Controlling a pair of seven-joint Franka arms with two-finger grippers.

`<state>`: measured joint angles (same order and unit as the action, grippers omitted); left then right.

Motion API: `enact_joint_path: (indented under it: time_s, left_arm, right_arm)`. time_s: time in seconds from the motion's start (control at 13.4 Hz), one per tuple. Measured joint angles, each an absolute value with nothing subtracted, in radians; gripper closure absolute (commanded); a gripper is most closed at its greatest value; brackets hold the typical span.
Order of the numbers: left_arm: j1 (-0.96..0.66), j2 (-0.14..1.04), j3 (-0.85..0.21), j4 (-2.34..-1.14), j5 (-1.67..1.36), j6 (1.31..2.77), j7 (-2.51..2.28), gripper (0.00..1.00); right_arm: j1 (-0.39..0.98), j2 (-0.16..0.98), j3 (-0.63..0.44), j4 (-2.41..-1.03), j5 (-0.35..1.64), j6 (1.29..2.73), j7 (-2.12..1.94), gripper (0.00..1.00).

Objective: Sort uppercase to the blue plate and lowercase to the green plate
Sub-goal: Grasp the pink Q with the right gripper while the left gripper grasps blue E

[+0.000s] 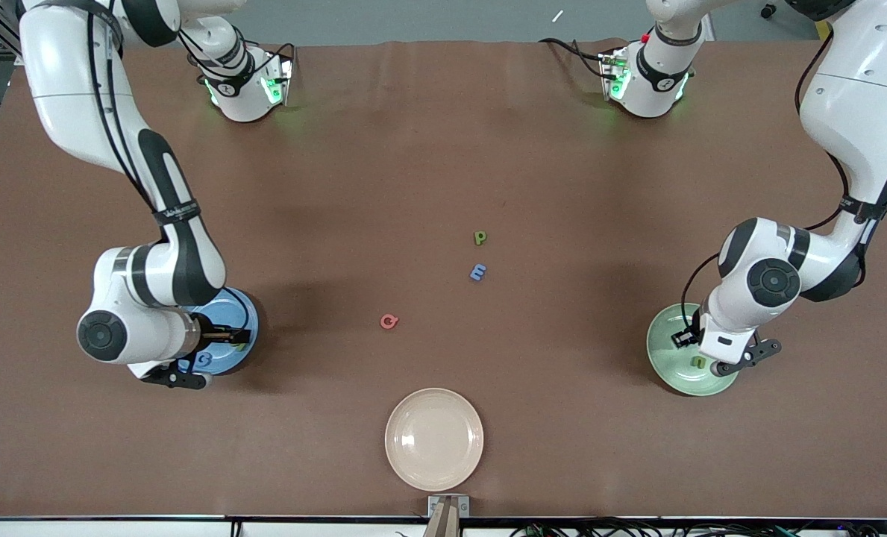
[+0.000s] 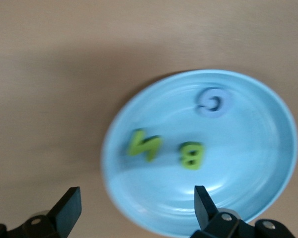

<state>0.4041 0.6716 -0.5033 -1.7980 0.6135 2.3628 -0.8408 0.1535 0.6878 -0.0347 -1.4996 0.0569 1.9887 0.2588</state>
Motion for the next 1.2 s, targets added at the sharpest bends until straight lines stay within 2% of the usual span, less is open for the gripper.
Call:
enact_joint_path:
  time_s: [0.22, 0.6, 1.05, 1.2]
  left_arm:
    - [0.404, 0.651, -0.532, -1.791, 0.614, 2.363, -0.842, 0.0]
    - [0.372, 0.625, -0.657, -1.791, 0.614, 2.351, -0.948, 0.01]
    - [0.19, 0.633, -0.662, -1.793, 0.613, 2.35, -1.229, 0.07]
    - [0.138, 0.644, -0.662, -1.793, 0.613, 2.35, -1.327, 0.09]
  right_arm:
    - [0.263, 0.68, -0.03, -1.475, 0.057, 2.008, 0.494, 0.0]
    - [0.425, 0.695, -0.028, -1.475, 0.144, 2.198, 0.793, 0.0]
    - [0.528, 0.772, -0.029, -1.481, 0.151, 2.329, 0.946, 0.01]
    - [0.549, 0.803, -0.03, -1.483, 0.151, 2.362, 0.965, 0.05]
